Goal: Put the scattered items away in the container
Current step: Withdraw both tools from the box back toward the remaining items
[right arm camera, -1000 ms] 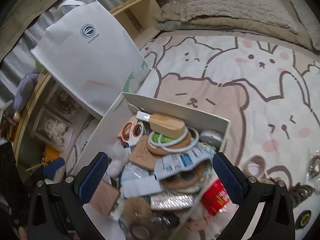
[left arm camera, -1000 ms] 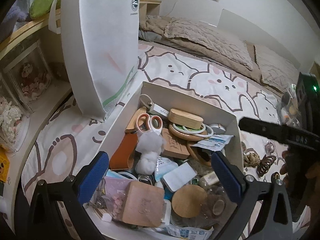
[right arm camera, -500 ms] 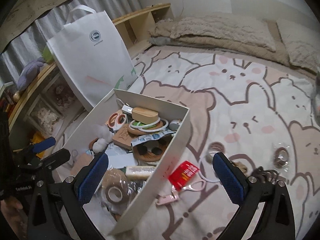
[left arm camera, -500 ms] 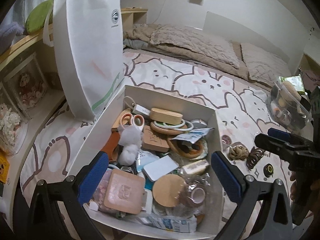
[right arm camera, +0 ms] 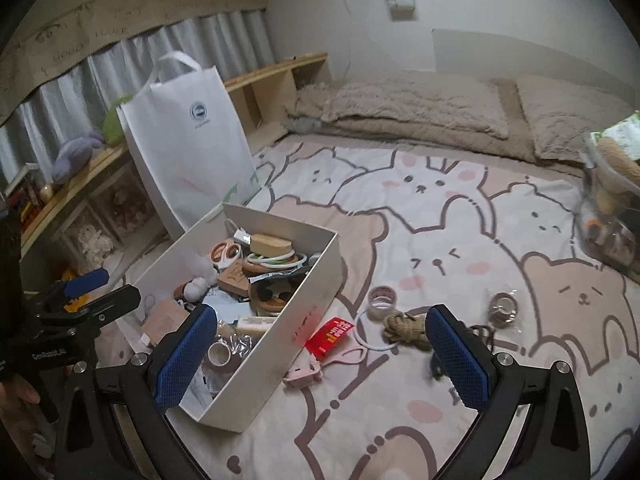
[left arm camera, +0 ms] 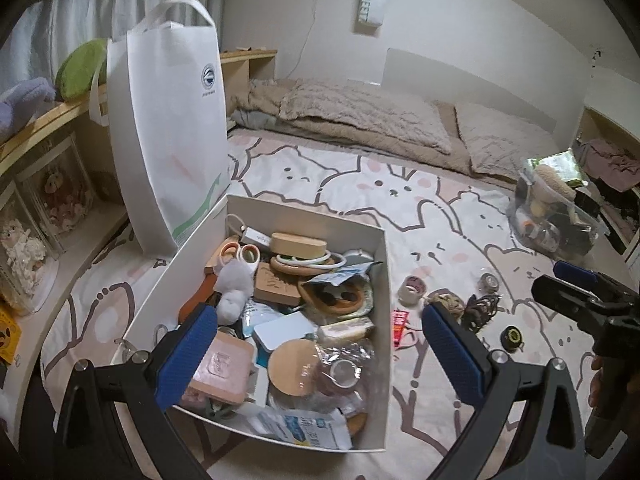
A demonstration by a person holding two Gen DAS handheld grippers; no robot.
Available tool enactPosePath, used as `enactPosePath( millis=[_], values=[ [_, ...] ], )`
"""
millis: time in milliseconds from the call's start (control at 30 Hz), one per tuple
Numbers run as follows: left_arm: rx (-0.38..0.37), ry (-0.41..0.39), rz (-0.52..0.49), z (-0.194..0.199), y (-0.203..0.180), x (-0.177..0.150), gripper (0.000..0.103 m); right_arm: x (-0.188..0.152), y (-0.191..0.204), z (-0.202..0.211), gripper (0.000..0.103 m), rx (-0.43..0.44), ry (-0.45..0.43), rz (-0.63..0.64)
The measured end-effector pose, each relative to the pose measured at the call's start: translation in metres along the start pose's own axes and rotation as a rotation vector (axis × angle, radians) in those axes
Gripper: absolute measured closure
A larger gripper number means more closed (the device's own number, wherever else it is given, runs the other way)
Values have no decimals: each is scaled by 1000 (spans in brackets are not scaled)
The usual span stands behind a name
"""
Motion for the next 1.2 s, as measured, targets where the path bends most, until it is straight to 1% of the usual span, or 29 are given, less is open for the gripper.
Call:
enactPosePath(
  millis=[267,567,733,967,1200],
  values=[
    [-28,-66,-12,27,-21,-8,0,-19,-7,45,0,-68,-70,36],
    [-61,-119,-43,57,-49,-16,0,-41,-16,85,0,-104,-107,24],
    [-72,-131,-54,67,-59,-24,0,-51,-23,104,0,-121,-133,17],
    [-86,-144,-58,78,-70,-32,0,-64,-31,124,0,-146,-163,12],
    [-103,-156,-76,84,-81,-36,0,-76,-39,131,0,-158,-169,-10]
  ],
)
Point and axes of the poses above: each gripper's, at about its wrist camera, not at the fingertips, and z roughly against the way its jaws point, y to its left, x to its top, the point moved 3 cm from there along -z, roughly the way its jaws point, and after that the axes turned 3 degrees about y, right-handed, at the moved point
